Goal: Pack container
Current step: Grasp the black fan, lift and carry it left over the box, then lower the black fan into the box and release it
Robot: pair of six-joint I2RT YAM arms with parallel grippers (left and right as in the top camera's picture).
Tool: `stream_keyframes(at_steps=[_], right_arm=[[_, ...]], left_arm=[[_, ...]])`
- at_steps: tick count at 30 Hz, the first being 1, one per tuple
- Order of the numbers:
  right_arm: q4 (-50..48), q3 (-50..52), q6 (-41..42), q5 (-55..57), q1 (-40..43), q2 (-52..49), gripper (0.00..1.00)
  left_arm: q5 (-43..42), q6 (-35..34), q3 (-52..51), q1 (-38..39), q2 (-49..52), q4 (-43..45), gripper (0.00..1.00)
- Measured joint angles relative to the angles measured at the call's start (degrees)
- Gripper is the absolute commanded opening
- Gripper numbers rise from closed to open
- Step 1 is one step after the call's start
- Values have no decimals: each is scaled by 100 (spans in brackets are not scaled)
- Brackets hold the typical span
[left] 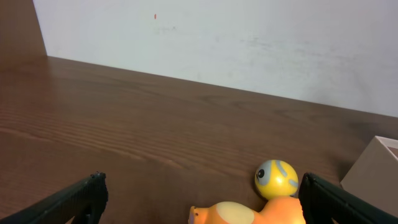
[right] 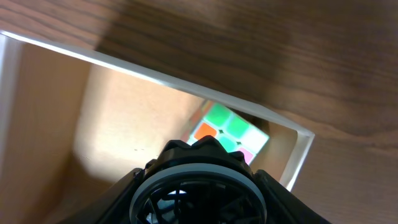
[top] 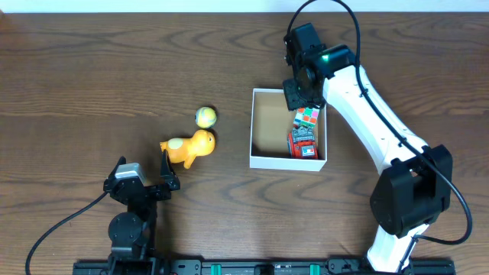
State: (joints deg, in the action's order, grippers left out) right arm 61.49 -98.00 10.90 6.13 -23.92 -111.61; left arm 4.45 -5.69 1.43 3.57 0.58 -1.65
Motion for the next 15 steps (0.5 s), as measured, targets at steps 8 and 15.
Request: stream_keyframes(at_steps=[8, 15], right_arm=[[-208, 531, 0, 144, 0, 0, 55], [-402, 706, 0, 181, 2, 0, 57]], left_arm=[[0, 0, 0, 0, 0, 0, 98], [0, 0, 0, 0, 0, 0, 98]])
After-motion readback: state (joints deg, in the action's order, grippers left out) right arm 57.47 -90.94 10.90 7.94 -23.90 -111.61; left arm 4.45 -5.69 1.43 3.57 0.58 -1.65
